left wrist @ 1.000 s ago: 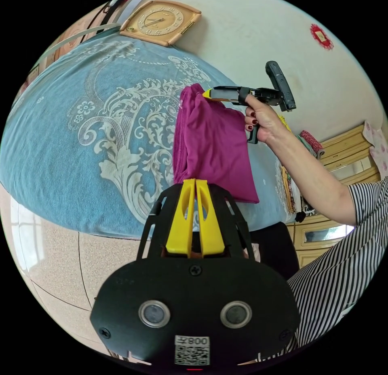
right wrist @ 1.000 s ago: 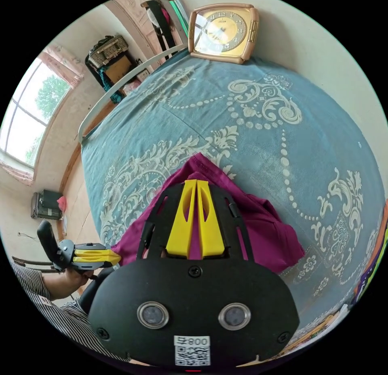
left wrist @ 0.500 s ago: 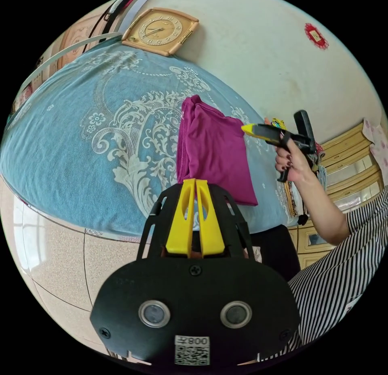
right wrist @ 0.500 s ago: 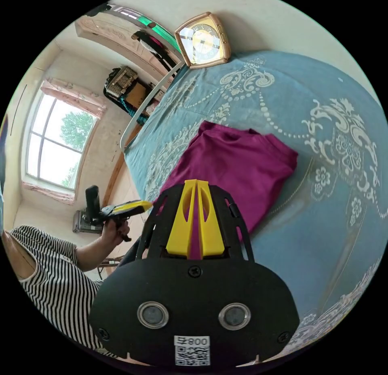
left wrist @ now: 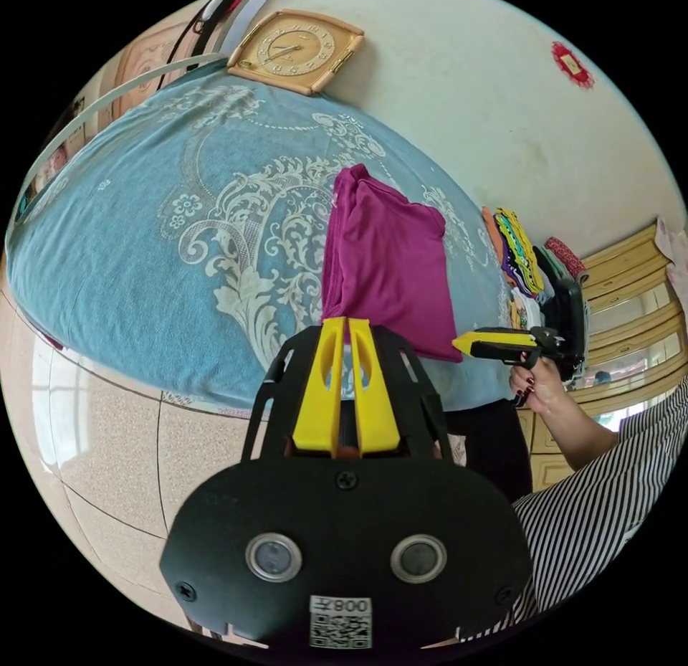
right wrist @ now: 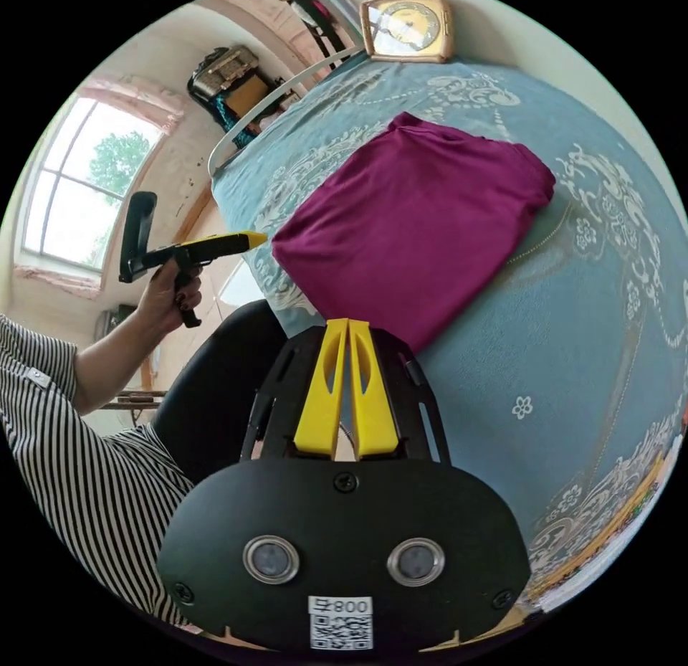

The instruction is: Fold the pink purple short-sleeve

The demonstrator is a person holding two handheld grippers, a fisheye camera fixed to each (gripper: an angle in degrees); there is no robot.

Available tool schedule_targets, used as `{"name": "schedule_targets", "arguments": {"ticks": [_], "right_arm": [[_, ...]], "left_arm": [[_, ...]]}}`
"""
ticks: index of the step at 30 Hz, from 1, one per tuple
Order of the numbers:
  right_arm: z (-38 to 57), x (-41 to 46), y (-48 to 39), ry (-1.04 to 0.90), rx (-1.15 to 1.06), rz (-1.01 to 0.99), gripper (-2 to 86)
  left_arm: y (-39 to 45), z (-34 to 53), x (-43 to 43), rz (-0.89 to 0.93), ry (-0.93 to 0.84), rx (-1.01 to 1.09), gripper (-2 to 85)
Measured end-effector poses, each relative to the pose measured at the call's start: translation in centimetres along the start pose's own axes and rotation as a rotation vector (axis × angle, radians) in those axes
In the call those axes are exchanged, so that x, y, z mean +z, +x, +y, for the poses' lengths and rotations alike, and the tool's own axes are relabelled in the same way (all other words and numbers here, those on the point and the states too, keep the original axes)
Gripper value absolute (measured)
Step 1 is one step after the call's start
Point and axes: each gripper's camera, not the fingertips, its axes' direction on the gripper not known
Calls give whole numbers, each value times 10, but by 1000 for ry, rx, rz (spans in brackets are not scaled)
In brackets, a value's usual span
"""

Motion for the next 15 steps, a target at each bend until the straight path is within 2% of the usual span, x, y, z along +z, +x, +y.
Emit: {"name": "schedule_targets", "arguments": {"ticks": [2,5,11,15], "right_arm": [[2,9,-13,-30,-52,80,0],[9,18,-22,-48,-101,107,4],[20,37,-32,-92,-184,206,6],[25,41,-32,-93,-204,205,4]], "left_arm": [[2,-2,3,-13,2,-10,17],[3,-7,14,20,-54,-38,17],[14,-8,13,66,-48,-61,10],[28,-9,11,69,-41,-53,9]]}}
